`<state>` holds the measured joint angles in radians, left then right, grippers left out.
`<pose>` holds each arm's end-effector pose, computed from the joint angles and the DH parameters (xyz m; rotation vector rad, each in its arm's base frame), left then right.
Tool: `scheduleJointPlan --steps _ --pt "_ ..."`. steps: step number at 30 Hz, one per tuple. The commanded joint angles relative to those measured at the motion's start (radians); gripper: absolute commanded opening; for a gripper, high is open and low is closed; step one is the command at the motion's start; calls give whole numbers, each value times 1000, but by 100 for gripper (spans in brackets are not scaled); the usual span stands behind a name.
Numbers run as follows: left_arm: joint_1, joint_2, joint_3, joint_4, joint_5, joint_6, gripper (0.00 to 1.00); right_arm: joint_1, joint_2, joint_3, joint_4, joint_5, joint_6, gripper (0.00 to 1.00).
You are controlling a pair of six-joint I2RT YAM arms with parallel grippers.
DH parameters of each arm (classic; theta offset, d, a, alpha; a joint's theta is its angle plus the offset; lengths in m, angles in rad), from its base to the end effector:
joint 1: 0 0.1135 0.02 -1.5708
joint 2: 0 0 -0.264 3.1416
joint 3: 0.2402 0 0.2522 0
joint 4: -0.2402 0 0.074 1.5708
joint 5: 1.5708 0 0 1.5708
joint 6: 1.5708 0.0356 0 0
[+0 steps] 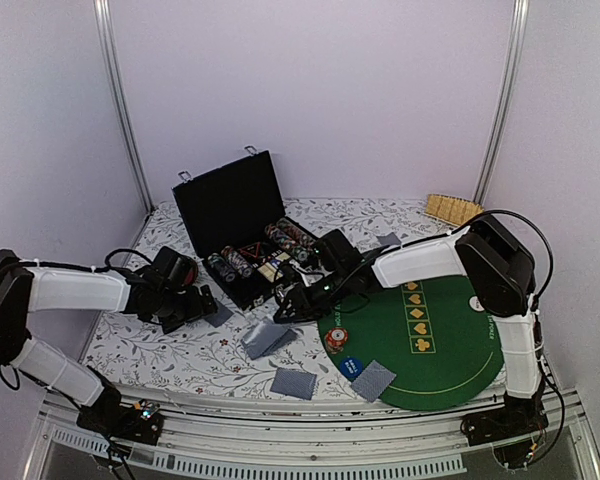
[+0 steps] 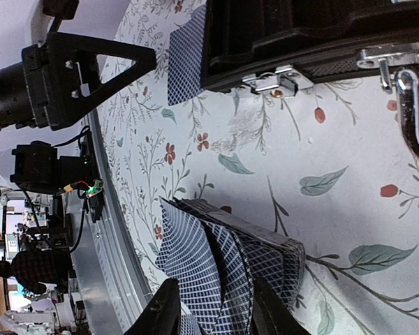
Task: Distribute texas hold em gaming equipment
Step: Place the poker card in the face-down deck piles, then pick up the poker card from the corner of the board.
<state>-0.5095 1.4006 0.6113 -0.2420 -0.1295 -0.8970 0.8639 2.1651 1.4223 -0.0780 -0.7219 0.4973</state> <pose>0.2175 -0.1162 0.1483 -0.5522 2.5698 -0.3399 0.2792 0.3631 0.1371 -0.8655 2.5203 1.4262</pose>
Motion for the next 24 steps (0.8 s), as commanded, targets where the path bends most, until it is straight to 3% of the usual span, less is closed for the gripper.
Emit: scheduleJointPlan --steps 1,6,11,15,20,24 --pt "-14 -31 7 28 -16 -7 97 12 -51 33 -82 105 -38 38" --pt "-56 -103 22 1 -81 77 96 15 -75 49 -155 138 -69 44" --pt "-134 -194 55 -40 -134 190 95 15 -159 51 -233 269 -127 53" --pt "-283 -294 79 -30 -140 364 92 17 -262 40 -279 336 -233 61" --pt "-508 -381 93 18 76 620 87 -14 -408 11 -327 354 -325 70" --pt "-669 -342 103 25 176 803 92 -91 -502 -56 -343 349 -339 72"
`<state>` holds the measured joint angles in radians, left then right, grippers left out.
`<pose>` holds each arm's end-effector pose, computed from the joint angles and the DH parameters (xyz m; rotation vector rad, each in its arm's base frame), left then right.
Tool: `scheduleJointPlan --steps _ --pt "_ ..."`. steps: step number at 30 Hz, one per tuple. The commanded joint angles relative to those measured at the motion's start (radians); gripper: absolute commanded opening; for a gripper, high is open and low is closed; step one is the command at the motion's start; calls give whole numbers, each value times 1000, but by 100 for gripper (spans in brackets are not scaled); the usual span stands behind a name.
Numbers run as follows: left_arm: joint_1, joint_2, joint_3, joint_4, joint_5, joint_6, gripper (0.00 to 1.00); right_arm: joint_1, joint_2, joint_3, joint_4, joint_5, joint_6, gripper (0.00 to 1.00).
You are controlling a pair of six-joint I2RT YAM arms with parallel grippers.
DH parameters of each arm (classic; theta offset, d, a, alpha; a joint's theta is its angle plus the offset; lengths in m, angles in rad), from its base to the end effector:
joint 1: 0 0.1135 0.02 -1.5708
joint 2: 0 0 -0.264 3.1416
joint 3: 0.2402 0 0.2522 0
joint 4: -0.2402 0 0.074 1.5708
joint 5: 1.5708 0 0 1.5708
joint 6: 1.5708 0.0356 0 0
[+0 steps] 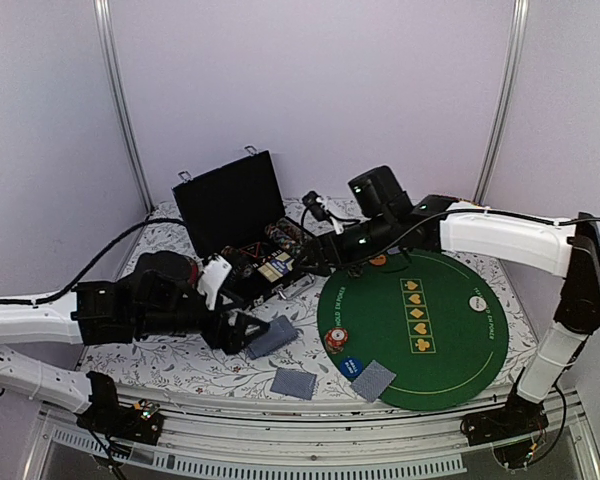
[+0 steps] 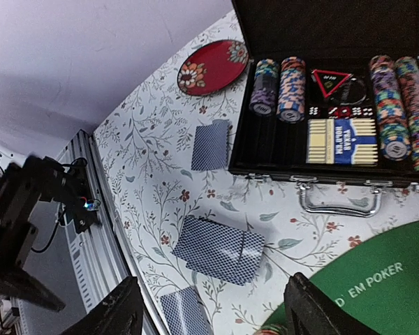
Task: Distribute texas hold em gaming equipment
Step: Pick up the poker card from the corner of the board.
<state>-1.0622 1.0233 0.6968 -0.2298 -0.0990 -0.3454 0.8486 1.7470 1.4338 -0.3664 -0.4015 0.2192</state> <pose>0.1135 -0.1963 0.2594 0.7185 2.0916 -0.7116 0.2545 0.3100 0.2879 -0.9568 2.1920 0.9956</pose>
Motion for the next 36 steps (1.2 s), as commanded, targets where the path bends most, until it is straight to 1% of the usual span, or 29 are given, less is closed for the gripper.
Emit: scheduleJointPlan --steps 1,5,9,10,13,19,24,29,32,36 --pt "-135 65 22 9 172 295 94 -90 -102 -89 -53 29 -64 72" --pt "-161 240 80 -34 215 454 98 -114 -149 -149 -45 27 -69 73" --pt "-157 369 123 -34 225 634 98 -113 -163 -195 -21 7 -63 73" --pt "-154 397 143 -38 223 669 98 -113 -167 -206 -14 2 -61 73" --pt "-126 484 193 -63 277 749 98 -113 -175 -216 7 -7 -54 73" --pt "-64 632 279 -140 355 820 98 -113 -196 -275 30 -14 -52 73" --pt "-59 692 307 -178 403 851 98 -114 -209 -295 40 -13 -48 73" --pt "-61 739 318 -184 391 864 98 -114 -205 -303 50 -21 -42 74" --pt "-62 781 325 -172 344 866 98 -114 -196 -302 54 -30 -40 74" --pt "-64 837 342 -165 303 861 95 -113 -184 -299 51 -37 -38 74"
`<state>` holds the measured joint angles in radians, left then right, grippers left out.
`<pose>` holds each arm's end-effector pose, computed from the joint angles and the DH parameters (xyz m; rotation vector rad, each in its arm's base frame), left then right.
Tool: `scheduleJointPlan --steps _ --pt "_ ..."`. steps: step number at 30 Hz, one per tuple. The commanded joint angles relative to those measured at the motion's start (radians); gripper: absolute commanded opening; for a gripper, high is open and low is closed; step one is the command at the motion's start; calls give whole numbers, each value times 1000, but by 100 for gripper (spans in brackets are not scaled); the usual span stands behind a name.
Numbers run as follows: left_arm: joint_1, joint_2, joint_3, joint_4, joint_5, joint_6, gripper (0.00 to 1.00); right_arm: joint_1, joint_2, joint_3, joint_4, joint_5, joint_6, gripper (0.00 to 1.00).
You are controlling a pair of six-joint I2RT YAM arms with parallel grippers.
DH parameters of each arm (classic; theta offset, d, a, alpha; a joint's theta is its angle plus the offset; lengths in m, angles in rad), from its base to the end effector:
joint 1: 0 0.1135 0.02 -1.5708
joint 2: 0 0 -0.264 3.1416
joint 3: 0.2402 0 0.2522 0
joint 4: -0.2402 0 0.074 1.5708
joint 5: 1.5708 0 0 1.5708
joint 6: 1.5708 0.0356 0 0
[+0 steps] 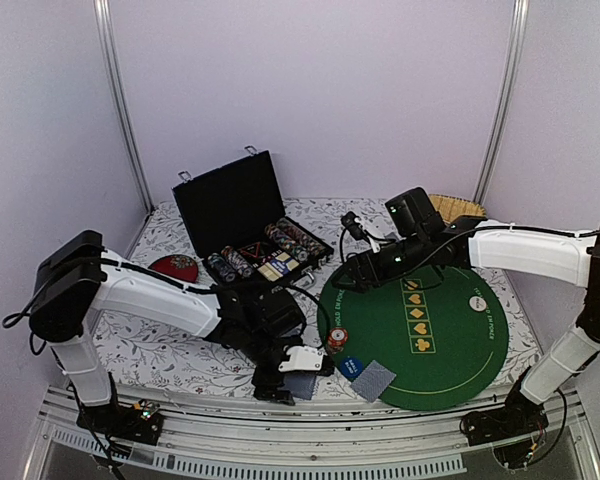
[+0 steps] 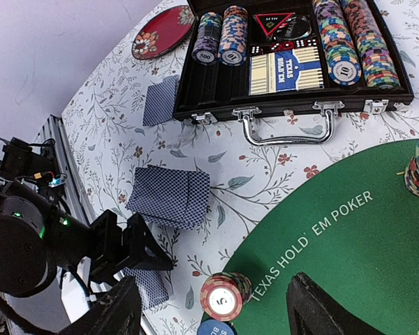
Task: Distribute texas hold em gaming equipment
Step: Pick up the poker card from the corner of the board.
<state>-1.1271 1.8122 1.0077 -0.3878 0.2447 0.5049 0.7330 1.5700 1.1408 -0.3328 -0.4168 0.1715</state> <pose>0.1366 -0.3075 0.1341 2.0957 1.8801 -0.4945 0.2464 0.2413 0.2566 -0.8855 2.2762 0.9176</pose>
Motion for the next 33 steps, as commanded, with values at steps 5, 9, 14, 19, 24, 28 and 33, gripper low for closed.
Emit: scheduleJointPlan --steps 5,9,14,19,24,28,33 --pt "-11 51 25 -10 -51 1 79 2 -10 -5 17 -13 12 74" --pt "-13 25 -6 16 -85 -19 59 2 -10 -3 18 -13 16 74" --pt "-23 -2 -28 37 -143 -54 47 3 -10 -1 23 -17 19 74" --pt "-30 -65 -91 143 -200 -114 44 2 -4 -4 20 -17 31 73" --pt "-29 -174 -209 316 -289 -211 44 2 -23 -35 85 -66 96 72" --pt "-30 -262 -316 455 -310 -281 44 7 -3 -70 171 -154 178 69" --pt "-31 -355 -392 545 -363 -351 44 57 43 -77 188 -186 207 68"
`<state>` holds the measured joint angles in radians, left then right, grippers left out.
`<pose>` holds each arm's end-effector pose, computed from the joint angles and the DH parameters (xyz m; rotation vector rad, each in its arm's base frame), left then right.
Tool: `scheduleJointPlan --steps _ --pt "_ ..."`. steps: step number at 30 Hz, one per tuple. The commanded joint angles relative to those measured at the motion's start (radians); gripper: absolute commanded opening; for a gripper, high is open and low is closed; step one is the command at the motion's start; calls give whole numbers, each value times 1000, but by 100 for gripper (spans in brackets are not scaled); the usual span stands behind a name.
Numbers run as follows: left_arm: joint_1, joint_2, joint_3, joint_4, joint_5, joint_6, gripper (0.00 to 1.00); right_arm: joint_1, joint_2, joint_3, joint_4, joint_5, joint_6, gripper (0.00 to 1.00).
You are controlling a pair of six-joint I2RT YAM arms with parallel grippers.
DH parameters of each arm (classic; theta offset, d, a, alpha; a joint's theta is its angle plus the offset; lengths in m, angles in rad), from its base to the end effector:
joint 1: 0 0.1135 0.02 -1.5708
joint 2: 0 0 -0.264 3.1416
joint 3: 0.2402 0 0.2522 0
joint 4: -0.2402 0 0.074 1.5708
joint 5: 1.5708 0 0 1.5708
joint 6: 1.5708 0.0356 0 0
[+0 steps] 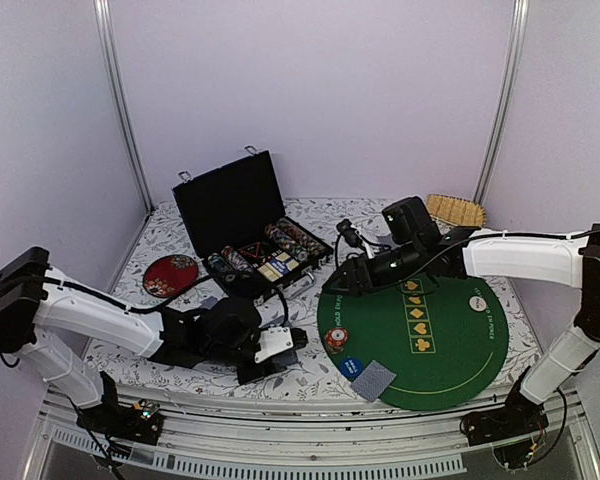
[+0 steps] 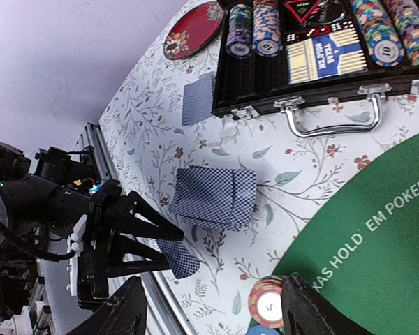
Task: Distribute texas hold em gaming equipment
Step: Pick up the poker card from the corner of the board, then pass from the left arm to the right
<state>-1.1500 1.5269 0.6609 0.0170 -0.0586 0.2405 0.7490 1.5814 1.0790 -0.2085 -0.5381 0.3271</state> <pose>0.1184 -0.2595 0.1473 1.5467 1.8964 -0.3412 0.2407 0.2487 0.2439 -0.8066 2.3042 1.1426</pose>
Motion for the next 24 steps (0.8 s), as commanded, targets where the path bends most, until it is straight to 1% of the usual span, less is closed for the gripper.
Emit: scheduleJointPlan --steps 1,4,8,11,15,19,20,24 --pt "-9 -90 -56 151 -69 -98 44 55 40 -17 80 -78 61 68" --pt "-8 -166 -98 197 -121 -129 44 93 73 -12 135 -136 94 67" --pt "-9 -233 -158 289 -219 -149 44 97 130 -7 222 -177 158 66" --pt "-9 -238 -165 313 -285 -144 45 109 191 19 296 -234 208 63" --pt "-8 -218 -155 310 -319 -134 45 129 275 104 286 -262 200 62" --pt "-8 -214 -155 315 -345 -126 45 130 333 123 266 -259 202 58" --pt "-9 -214 -157 318 -343 -125 46 129 345 149 262 -258 196 56" --pt "-10 -207 -156 324 -335 -118 45 132 398 202 277 -313 200 44"
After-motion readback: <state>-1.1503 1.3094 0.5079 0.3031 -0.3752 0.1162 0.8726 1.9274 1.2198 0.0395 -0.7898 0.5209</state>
